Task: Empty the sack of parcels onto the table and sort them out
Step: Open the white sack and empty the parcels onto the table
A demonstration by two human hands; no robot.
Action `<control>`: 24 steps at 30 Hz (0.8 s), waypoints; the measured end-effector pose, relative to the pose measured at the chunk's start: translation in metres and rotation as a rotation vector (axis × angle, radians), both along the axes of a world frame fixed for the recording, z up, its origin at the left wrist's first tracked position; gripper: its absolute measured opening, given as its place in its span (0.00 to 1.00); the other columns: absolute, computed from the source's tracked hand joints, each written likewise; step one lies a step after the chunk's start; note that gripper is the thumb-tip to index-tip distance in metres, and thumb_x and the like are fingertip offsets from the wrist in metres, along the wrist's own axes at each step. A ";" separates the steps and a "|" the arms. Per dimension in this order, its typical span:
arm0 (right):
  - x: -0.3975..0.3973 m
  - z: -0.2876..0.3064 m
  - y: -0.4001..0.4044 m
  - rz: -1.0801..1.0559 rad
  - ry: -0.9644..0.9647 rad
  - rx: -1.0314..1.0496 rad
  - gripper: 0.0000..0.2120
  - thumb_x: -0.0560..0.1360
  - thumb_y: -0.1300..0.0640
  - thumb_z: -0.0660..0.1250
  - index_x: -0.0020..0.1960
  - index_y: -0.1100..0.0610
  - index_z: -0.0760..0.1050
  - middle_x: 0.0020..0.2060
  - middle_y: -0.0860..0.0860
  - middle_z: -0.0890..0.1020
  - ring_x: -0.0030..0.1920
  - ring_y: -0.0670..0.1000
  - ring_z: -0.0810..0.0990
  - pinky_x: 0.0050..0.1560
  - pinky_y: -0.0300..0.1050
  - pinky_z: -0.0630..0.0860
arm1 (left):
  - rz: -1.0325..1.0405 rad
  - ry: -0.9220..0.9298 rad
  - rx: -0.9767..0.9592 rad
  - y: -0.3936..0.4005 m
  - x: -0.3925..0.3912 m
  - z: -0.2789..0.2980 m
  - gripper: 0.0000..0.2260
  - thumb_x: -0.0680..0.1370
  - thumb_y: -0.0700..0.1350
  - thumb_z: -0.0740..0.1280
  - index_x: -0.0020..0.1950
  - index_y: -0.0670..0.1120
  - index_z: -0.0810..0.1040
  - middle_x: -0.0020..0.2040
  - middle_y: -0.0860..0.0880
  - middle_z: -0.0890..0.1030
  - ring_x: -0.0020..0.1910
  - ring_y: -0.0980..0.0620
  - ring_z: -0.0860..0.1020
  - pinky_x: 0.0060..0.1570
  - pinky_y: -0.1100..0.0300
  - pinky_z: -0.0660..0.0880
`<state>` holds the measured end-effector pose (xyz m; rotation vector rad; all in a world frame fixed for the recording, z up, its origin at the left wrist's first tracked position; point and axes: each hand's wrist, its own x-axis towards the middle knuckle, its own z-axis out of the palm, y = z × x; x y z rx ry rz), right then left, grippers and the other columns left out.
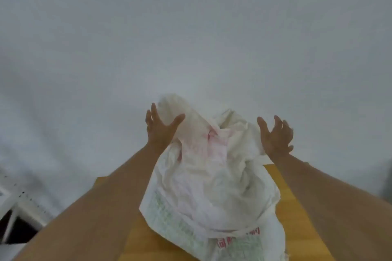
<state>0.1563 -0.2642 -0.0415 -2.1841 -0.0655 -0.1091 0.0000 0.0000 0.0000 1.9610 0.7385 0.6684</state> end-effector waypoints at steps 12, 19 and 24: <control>0.002 -0.046 0.020 0.020 0.630 0.941 0.34 0.72 0.62 0.71 0.73 0.57 0.58 0.58 0.61 0.77 0.51 0.60 0.81 0.46 0.56 0.82 | -0.273 0.175 -0.349 0.003 0.023 -0.036 0.65 0.61 0.69 0.76 0.77 0.49 0.32 0.77 0.47 0.62 0.73 0.46 0.66 0.72 0.48 0.63; -0.015 -0.040 0.030 0.371 0.799 1.141 0.31 0.75 0.41 0.69 0.70 0.59 0.72 0.64 0.61 0.78 0.64 0.62 0.77 0.69 0.61 0.69 | -0.469 0.471 -0.090 -0.023 0.024 -0.034 0.69 0.53 0.75 0.73 0.78 0.52 0.32 0.78 0.44 0.58 0.76 0.43 0.58 0.74 0.43 0.59; -0.054 -0.020 0.040 0.826 0.774 0.947 0.31 0.78 0.36 0.56 0.70 0.56 0.72 0.65 0.59 0.78 0.65 0.57 0.77 0.69 0.55 0.71 | -0.412 0.527 0.109 -0.051 0.029 -0.045 0.59 0.67 0.65 0.74 0.79 0.46 0.34 0.78 0.40 0.57 0.76 0.39 0.56 0.74 0.44 0.56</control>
